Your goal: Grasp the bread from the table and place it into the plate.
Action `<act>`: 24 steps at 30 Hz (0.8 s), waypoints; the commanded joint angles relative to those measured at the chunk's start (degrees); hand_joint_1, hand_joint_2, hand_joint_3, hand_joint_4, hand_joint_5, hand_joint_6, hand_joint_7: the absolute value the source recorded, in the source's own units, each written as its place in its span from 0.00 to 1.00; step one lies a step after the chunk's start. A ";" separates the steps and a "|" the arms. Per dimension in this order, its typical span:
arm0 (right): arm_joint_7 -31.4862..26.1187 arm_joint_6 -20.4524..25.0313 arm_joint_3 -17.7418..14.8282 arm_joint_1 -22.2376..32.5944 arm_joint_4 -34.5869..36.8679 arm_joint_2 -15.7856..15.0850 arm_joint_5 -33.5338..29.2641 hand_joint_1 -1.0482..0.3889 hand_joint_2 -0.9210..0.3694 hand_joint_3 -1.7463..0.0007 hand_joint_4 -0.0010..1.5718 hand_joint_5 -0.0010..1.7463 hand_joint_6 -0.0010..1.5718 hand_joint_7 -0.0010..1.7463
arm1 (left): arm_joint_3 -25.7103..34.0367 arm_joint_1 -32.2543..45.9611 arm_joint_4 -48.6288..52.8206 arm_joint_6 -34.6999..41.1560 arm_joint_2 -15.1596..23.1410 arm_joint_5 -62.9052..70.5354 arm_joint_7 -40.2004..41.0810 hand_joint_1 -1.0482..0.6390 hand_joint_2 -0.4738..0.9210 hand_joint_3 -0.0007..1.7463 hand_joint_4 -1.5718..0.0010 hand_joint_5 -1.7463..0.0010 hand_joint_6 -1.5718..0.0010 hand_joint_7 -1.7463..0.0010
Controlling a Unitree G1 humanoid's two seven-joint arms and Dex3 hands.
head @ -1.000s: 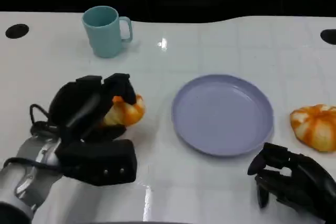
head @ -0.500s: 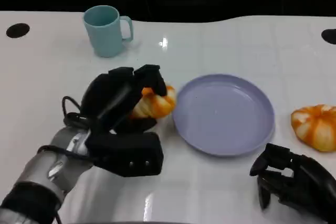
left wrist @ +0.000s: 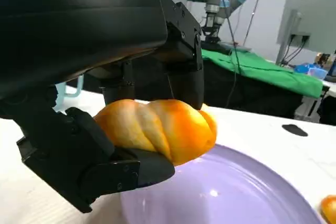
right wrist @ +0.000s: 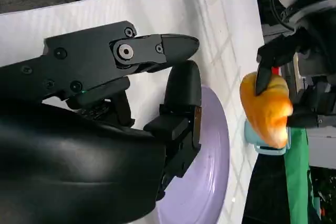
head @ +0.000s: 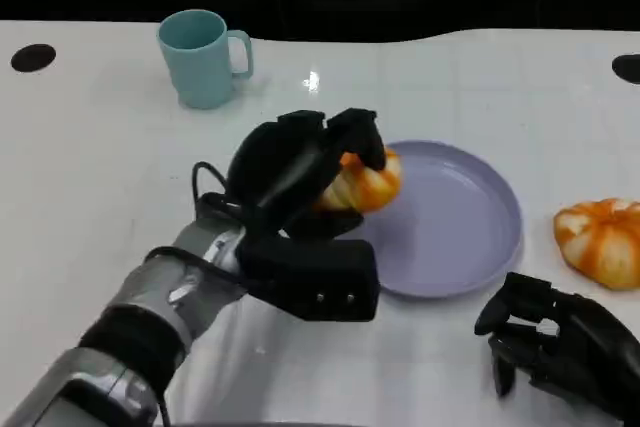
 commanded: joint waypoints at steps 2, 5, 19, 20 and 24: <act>-1.21 0.97 0.46 1.86 -0.34 -1.42 -1.57 0.36 0.00 0.84 0.42 1.00 0.42 0.79 | -1.72 -3.44 3.26 1.49 -1.76 1.11 1.56 0.48 0.76 0.58 0.48 0.00 0.64 0.00; -0.83 1.02 0.44 1.89 -0.26 -1.41 -1.24 0.35 0.00 0.84 0.42 1.00 0.42 0.79 | -2.32 -5.10 5.35 1.57 -3.15 1.00 1.28 0.47 0.78 0.58 0.48 0.00 0.64 0.00; -0.84 1.53 0.68 2.58 -1.18 -1.41 -1.04 0.36 0.00 0.84 0.42 1.00 0.41 0.81 | -4.84 -9.40 14.98 1.87 -9.04 1.88 6.79 0.46 0.74 0.59 0.43 0.00 0.60 0.00; -0.79 1.66 0.67 2.60 -1.20 -1.38 -0.95 0.36 0.00 0.84 0.42 1.00 0.41 0.80 | -4.90 -9.63 15.57 1.81 -9.42 1.76 6.80 0.46 0.74 0.59 0.43 0.00 0.60 0.00; -1.06 1.90 0.76 2.63 -1.42 -1.20 -1.06 0.36 0.00 0.84 0.42 1.00 0.41 0.80 | -4.70 -10.22 17.10 0.81 -10.29 0.87 5.78 0.46 0.75 0.57 0.47 0.00 0.61 0.05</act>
